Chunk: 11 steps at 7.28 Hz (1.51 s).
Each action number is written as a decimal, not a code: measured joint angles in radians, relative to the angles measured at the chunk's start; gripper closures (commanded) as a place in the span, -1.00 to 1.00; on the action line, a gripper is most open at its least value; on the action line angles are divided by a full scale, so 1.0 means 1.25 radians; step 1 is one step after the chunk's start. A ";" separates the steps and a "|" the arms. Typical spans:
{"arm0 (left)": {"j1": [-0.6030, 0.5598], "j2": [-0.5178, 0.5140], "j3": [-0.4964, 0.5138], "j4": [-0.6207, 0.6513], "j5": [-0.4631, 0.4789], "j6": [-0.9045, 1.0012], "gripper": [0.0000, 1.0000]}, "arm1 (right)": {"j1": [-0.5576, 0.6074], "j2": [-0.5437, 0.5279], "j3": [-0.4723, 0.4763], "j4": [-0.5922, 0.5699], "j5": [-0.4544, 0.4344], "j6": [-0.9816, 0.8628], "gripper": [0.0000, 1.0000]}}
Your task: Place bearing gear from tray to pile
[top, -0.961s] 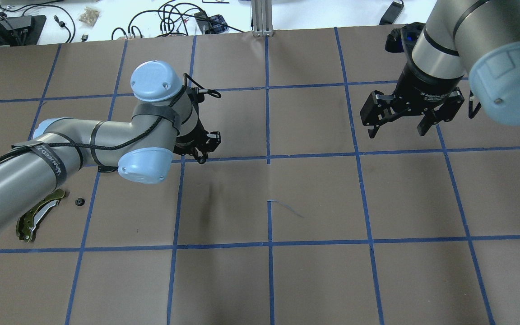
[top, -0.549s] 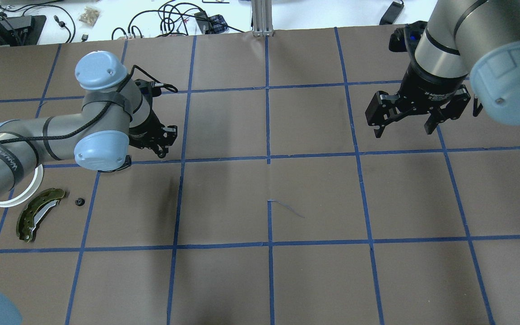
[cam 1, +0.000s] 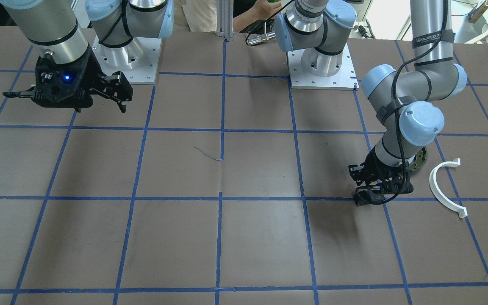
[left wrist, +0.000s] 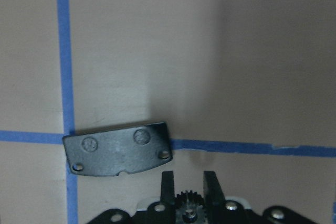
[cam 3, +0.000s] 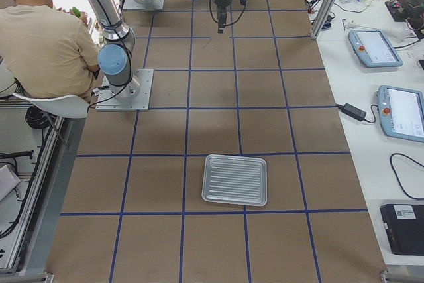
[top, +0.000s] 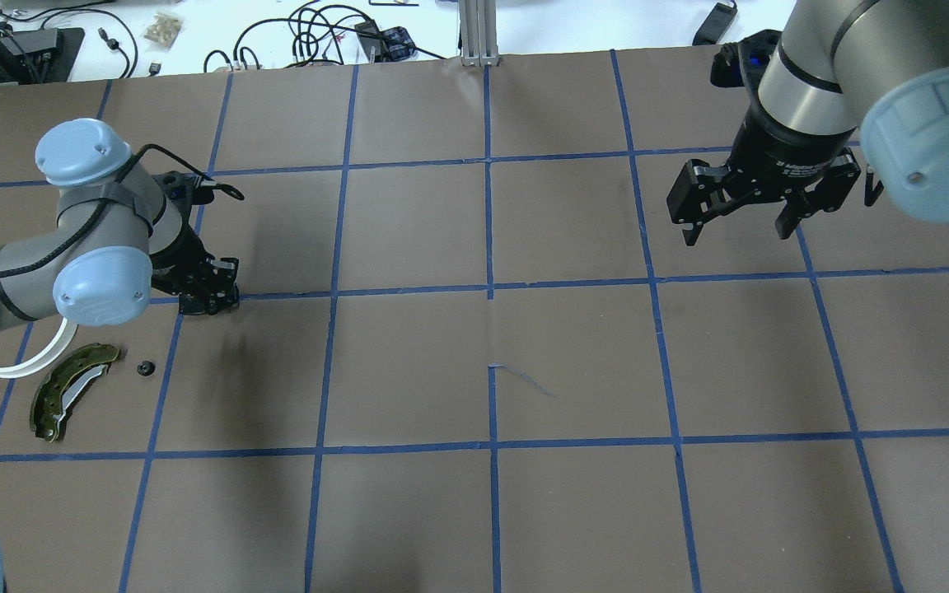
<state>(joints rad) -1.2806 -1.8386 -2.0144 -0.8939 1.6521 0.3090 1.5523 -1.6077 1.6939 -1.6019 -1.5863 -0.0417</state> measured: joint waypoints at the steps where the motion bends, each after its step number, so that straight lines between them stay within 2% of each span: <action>1: 0.027 0.008 -0.029 0.010 0.019 0.047 1.00 | 0.000 0.000 0.000 0.000 0.000 -0.001 -1.00; 4: 0.105 0.002 -0.049 0.022 0.029 0.175 1.00 | 0.000 0.000 0.005 0.001 0.001 -0.001 -1.00; 5: 0.117 -0.001 -0.050 0.023 0.028 0.186 0.71 | 0.000 0.000 0.006 0.001 0.001 -0.001 -1.00; 6: 0.121 -0.003 -0.051 0.023 0.027 0.189 -0.56 | 0.000 0.000 0.007 0.001 0.001 -0.002 -1.00; 7: 0.123 -0.003 -0.053 0.023 0.024 0.189 -1.00 | 0.000 0.000 0.008 0.002 0.001 -0.002 -1.00; 11: 0.118 0.008 -0.054 0.020 0.020 0.181 -1.00 | 0.000 0.000 0.008 0.000 0.001 -0.003 -1.00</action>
<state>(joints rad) -1.1336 -1.8289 -2.0824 -0.8683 1.6773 0.5348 1.5524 -1.6072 1.7042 -1.6013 -1.5847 -0.0456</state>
